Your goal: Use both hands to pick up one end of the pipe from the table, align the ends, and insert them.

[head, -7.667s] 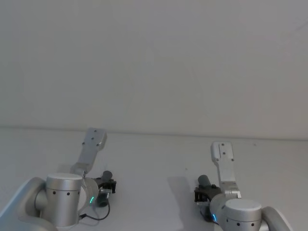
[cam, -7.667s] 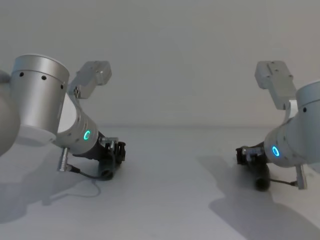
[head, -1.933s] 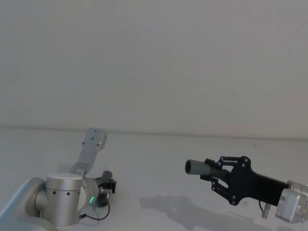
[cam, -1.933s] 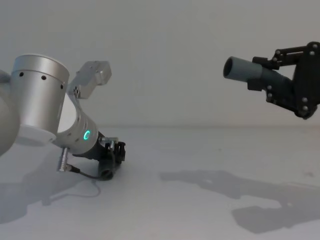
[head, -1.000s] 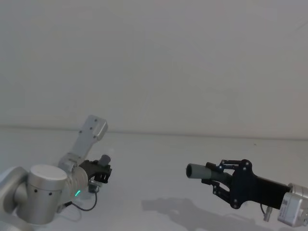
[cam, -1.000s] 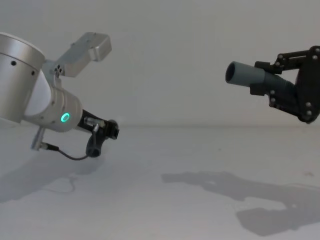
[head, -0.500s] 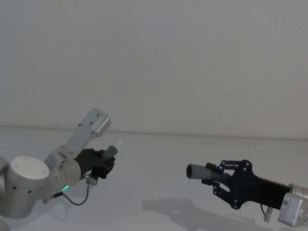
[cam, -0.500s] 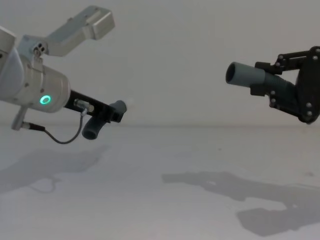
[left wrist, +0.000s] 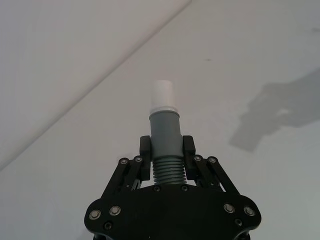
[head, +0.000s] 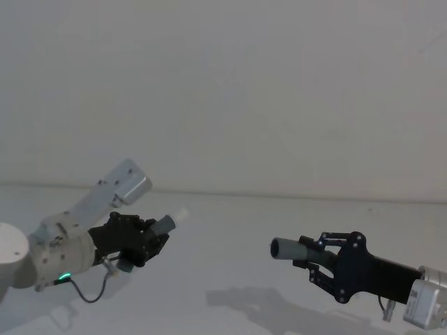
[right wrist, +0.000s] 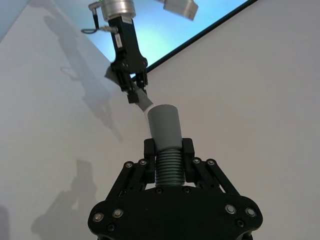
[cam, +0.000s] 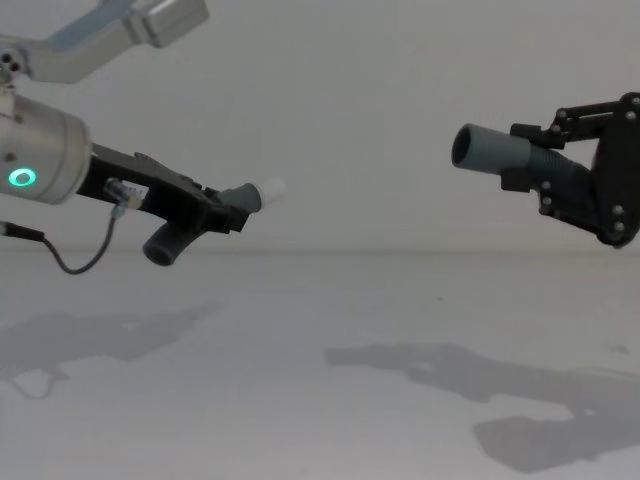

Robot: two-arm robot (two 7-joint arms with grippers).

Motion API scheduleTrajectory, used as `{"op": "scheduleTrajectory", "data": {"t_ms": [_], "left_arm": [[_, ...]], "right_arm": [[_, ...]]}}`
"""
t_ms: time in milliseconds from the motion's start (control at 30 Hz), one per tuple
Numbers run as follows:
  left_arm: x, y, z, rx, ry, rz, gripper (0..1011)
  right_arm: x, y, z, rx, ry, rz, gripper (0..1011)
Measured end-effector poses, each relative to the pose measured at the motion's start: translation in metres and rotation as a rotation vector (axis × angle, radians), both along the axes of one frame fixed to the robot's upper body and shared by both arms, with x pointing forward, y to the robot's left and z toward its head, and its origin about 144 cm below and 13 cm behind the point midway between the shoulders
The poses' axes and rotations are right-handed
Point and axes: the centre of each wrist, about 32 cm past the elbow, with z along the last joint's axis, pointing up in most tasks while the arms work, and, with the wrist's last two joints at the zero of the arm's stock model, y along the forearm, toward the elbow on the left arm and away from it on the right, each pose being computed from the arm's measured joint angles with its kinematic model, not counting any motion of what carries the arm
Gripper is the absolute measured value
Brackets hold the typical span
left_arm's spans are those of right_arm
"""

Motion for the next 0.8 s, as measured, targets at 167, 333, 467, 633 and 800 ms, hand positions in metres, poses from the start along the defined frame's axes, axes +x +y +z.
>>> {"op": "scheduleTrajectory", "data": {"t_ms": [167, 333, 467, 633, 800], "left_arm": [[-0.008, 0.017, 0.003, 0.0, 0.001, -0.086, 336], [-0.018, 0.035, 0.007, -0.002, 0.002, -0.155, 336], [-0.023, 0.045, 0.01, -0.005, 0.0, -0.197, 336], [-0.026, 0.053, 0.015, -0.002, -0.003, -0.239, 336], [-0.026, 0.057, 0.019, 0.002, -0.009, -0.261, 336]], "right_arm": [[0.0, 0.0, 0.0, 0.0, 0.0, 0.0, 286], [0.0, 0.0, 0.0, 0.0, 0.0, 0.0, 286], [0.0, 0.0, 0.0, 0.0, 0.0, 0.0, 286], [0.0, 0.0, 0.0, -0.001, 0.001, 0.0, 286], [0.0, -0.001, -0.001, -0.005, 0.005, -0.001, 286]]}}
